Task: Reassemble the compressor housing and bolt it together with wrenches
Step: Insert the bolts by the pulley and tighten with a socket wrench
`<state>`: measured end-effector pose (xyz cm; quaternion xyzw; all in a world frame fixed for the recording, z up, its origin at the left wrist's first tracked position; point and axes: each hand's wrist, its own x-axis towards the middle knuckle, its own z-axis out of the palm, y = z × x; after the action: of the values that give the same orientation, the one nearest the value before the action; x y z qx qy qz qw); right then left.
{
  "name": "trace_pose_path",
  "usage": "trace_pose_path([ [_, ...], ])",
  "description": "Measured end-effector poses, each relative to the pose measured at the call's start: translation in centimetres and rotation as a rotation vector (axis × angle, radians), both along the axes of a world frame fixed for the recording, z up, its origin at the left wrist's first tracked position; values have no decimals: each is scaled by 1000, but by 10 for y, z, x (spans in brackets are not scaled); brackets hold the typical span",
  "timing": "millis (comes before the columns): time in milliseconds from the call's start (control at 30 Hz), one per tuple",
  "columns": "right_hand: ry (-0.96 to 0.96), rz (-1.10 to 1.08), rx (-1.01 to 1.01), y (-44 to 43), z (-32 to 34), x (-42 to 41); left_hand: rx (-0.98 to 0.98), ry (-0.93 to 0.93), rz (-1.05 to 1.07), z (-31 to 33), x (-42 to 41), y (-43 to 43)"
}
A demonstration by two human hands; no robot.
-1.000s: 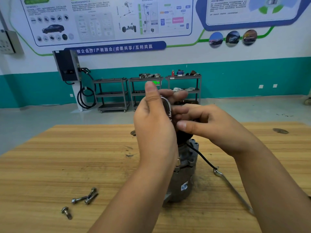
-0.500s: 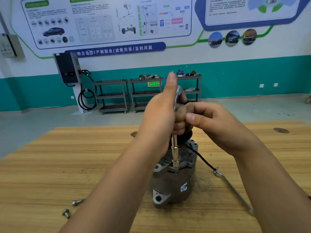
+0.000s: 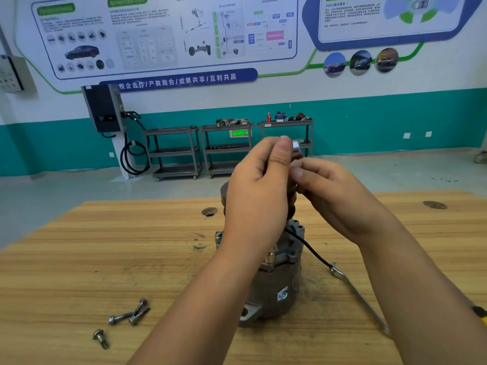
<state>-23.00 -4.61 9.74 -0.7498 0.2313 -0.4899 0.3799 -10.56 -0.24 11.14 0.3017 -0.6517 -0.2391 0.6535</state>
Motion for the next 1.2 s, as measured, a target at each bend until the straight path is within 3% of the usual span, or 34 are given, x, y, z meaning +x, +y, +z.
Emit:
trace_pose_path([
  [233, 108, -23, -73, 7, 4, 0, 78, 130, -114, 4, 3, -1],
  [400, 213, -63, -166, 6, -4, 11, 48, 112, -10, 6, -8, 0],
  [500, 204, -102, -268, 6, -7, 21, 20, 49, -53, 11, -4, 1],
  [667, 160, -151, -277, 2, -10, 22, 84, -45, -417, 16, 11, -6],
  [800, 163, -139, -262, 2, -9, 21, 213, 45, -787, 19, 25, -15],
  [900, 150, -125, -229, 3, -8, 20, 241, 127, -896, 18, 29, -18],
  [967, 143, -109, -205, 3, -7, 20, 222, 192, -795, 14, 26, -14],
  [1100, 195, -157, -197, 2, -8, 19, 51, 234, -277, -4, 12, 2],
  [1200, 198, -159, -217, 4, -7, 20, -39, 180, -73, -11, 0, 15],
])
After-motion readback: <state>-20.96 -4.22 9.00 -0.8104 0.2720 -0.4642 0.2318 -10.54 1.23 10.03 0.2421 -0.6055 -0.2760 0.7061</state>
